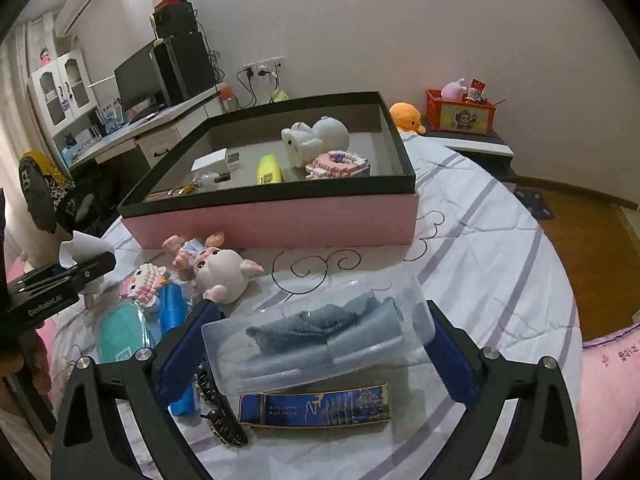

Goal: Organize rigid objects
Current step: 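Grasp the white fan device with the left tool while the right tool grasps the clear plastic box, then carry fan device and plastic box into the pink box and open both tools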

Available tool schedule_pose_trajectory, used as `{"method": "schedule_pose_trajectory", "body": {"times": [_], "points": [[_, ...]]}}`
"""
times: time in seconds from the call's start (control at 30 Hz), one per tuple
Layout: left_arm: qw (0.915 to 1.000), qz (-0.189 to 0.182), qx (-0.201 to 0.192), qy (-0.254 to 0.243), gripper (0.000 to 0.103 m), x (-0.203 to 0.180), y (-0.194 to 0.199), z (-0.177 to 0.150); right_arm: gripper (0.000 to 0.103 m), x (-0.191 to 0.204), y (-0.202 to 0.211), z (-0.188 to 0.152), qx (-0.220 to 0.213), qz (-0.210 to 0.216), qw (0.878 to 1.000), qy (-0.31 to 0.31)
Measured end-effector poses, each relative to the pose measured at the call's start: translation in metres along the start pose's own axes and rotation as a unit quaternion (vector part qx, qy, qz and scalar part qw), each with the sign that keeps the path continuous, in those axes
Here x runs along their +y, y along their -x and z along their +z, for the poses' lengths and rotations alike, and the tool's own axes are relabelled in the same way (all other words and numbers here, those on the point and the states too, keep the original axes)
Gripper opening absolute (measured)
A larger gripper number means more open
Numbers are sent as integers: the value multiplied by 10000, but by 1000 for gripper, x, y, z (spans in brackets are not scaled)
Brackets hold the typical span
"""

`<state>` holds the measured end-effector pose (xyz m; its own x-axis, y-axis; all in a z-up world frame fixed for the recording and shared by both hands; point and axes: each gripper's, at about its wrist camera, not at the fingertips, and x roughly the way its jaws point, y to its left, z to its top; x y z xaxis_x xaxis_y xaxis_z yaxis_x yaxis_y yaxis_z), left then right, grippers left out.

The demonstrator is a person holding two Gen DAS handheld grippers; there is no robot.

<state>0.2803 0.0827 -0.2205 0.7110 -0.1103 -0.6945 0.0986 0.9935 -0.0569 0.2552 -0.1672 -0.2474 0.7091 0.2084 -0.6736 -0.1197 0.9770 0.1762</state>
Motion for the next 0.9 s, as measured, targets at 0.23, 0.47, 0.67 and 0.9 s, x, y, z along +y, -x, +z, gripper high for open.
{"method": "schedule_pose_trajectory", "body": {"times": [0.23, 0.47, 0.67, 0.9], "points": [[9993, -169, -287, -160, 52, -15, 31, 8, 98, -1, 11, 1, -116, 18, 9999, 37], [9971, -272, -686, -185, 52, -30, 57, 22, 98, 5, 36, 11, -407, 13, 9991, 139], [9950, -404, -835, -366, 52, -46, 62, 39, 98, 15, 53, 34, -698, 39, 9971, 302], [9929, -545, -759, -732, 52, -66, 42, 70, 98, 21, 42, 70, -758, 15, 9955, 574]]}}
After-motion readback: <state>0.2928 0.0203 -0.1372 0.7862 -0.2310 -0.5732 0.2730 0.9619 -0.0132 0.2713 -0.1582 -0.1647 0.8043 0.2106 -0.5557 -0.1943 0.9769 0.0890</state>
